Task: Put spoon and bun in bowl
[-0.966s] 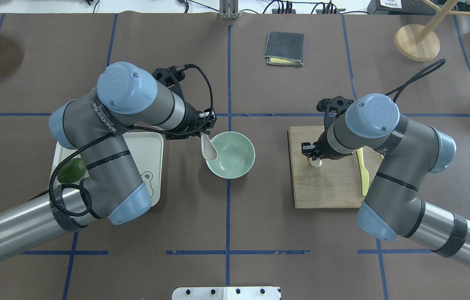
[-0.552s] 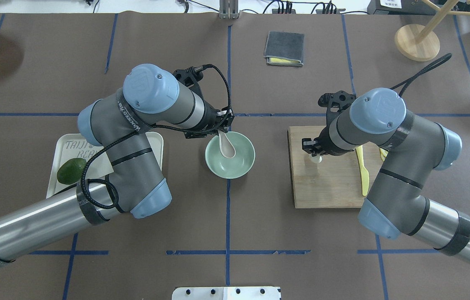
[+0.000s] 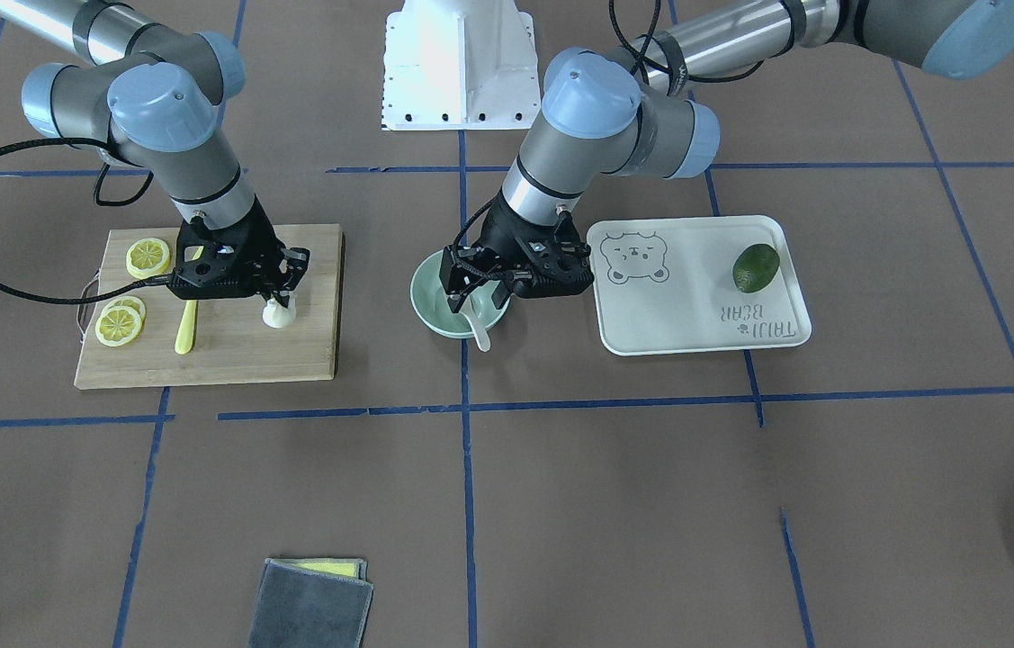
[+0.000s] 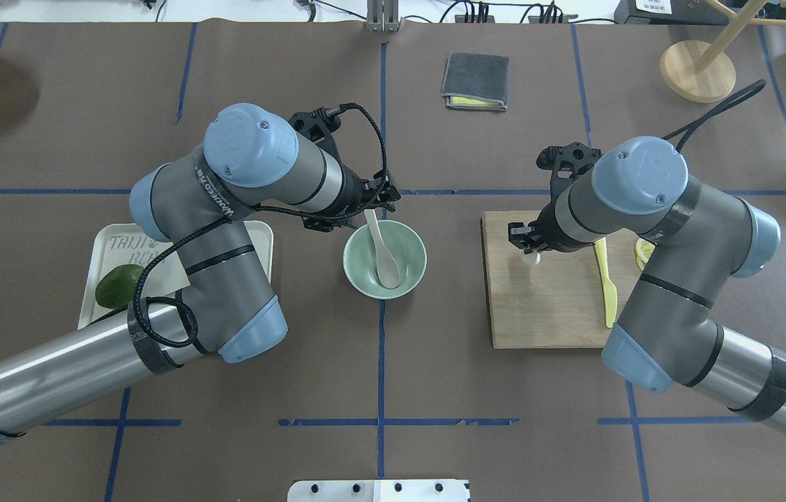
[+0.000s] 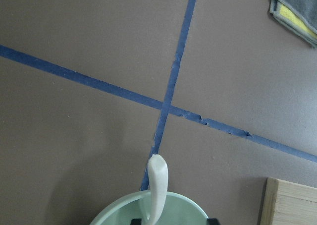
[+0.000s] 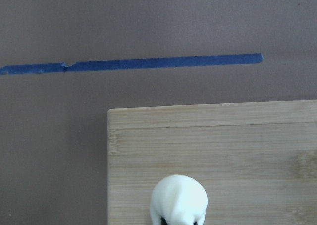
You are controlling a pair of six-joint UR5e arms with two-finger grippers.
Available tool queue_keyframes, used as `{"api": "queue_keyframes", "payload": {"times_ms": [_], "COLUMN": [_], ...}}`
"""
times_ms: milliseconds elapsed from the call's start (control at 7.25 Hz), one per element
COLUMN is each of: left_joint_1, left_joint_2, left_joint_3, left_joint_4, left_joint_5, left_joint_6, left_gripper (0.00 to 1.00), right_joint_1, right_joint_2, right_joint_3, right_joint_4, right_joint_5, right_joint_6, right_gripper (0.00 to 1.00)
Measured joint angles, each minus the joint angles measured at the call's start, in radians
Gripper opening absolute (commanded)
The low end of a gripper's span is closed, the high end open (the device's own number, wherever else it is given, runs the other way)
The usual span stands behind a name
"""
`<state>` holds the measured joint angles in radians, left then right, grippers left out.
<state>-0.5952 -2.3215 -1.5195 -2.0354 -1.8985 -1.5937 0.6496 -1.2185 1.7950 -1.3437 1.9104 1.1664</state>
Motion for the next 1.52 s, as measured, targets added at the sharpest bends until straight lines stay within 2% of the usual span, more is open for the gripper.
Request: {"api": "queue_keyframes", "payload": {"times_ms": [276, 690, 966, 1379, 1517], "left_joint_1": [-0.044, -0.121, -0.190, -0.273, -0.299], "left_joint_2": [0.014, 0.107, 0.211, 0.296, 0.319], "left_joint_3": [-0.056, -0.223, -0.307, -0.329, -0.329], "left_joint_4": [0.059, 0.269, 0.305, 0.311, 0.312], "left_joint_5": [-0.006, -0.008, -0.008, -0.008, -0.008], "left_joint_6": [0.029, 0.269, 0.421, 0.587, 0.641], "left_gripper": [1.00, 1.00, 1.00, 1.00, 1.00], "right_joint_1": [0.013, 0.009, -0.025, -0.090, -0.107], "right_joint_2": [0.038, 0.152, 0.237, 0.355, 0.367], "right_joint_3": [0.018, 0.020, -0.026, -0.133, -0.146], "right_joint_4": [0.001, 0.005, 0.006, 0.007, 0.007], "right_joint_5": [-0.002, -0.006, -0.017, -0.065, -0.073], "right_joint_6": [0.004, 0.018, 0.024, 0.028, 0.031], "right_gripper": [0.00, 0.00, 0.00, 0.00, 0.27]}}
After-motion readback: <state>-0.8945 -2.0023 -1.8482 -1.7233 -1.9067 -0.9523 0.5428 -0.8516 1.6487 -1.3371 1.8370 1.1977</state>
